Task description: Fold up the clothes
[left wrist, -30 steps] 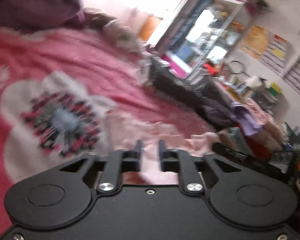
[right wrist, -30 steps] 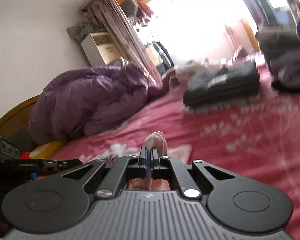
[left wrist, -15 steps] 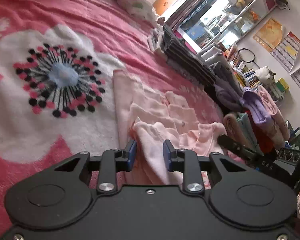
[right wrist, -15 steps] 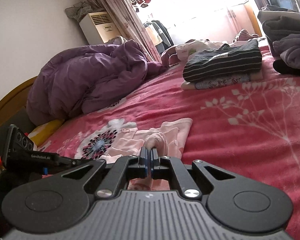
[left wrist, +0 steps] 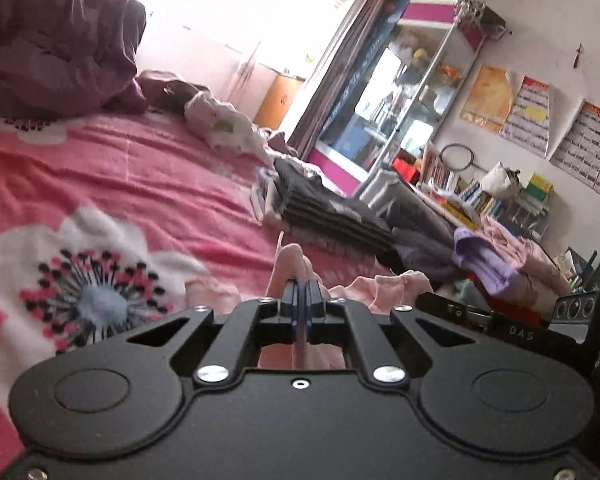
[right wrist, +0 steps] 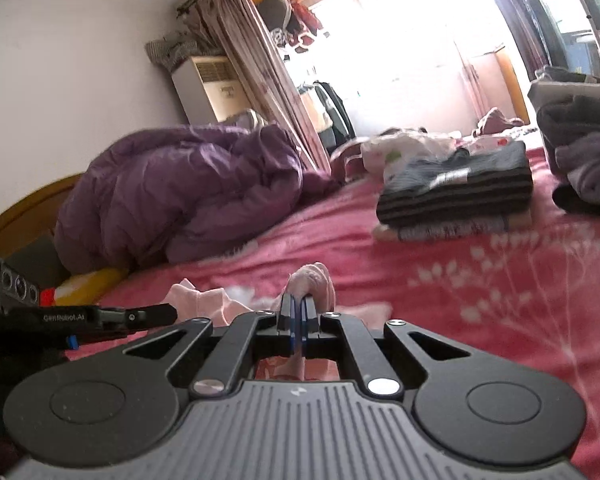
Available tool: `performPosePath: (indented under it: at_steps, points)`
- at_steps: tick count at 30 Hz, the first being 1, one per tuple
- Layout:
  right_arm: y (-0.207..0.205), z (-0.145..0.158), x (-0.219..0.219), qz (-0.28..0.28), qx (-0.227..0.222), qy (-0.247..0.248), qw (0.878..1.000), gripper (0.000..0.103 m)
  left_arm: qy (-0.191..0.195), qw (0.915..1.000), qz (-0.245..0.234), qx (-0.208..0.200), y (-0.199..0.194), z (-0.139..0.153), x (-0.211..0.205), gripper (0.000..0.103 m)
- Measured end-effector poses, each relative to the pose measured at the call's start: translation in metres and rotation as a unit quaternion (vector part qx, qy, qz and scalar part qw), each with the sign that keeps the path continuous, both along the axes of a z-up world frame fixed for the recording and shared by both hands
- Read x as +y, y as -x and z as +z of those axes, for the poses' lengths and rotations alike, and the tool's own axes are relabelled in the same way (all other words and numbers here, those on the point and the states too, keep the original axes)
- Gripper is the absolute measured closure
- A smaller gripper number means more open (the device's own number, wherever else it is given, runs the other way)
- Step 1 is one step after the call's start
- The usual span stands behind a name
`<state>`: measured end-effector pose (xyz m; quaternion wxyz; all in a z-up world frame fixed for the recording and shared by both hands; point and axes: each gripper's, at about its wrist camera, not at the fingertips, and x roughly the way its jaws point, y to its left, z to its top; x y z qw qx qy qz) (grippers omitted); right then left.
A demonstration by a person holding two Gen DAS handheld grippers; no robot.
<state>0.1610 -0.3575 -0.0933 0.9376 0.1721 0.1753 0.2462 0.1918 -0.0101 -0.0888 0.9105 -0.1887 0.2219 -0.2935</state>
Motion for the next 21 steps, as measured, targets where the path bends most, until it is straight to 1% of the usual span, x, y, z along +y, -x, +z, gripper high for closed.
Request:
performPosePath:
  at_steps: [4,8,15,19,21]
  points:
    - [-0.019,0.001,-0.001,-0.004,-0.004,-0.004,1.0,0.098,0.008,0.9999,0.005,-0.014,-0.019,-0.003,-0.001,0.102]
    - [-0.039,-0.002,-0.001,-0.006,-0.006,-0.006,1.0,0.098,0.013,0.9998,0.011,-0.009,-0.036,-0.01,0.002,0.102]
    - [-0.071,-0.027,-0.005,-0.001,0.049,-0.033,0.998,0.098,0.009,0.9995,0.018,0.025,-0.056,-0.03,0.004,0.102]
    - [-0.086,-0.045,-0.005,-0.009,0.094,-0.043,0.995,0.098,-0.005,0.9987,0.02,0.047,-0.063,-0.04,0.0,0.102]
    - [-0.091,-0.053,-0.004,-0.015,0.119,-0.041,0.992,0.098,-0.02,0.9972,0.017,0.07,-0.07,-0.046,-0.004,0.102]
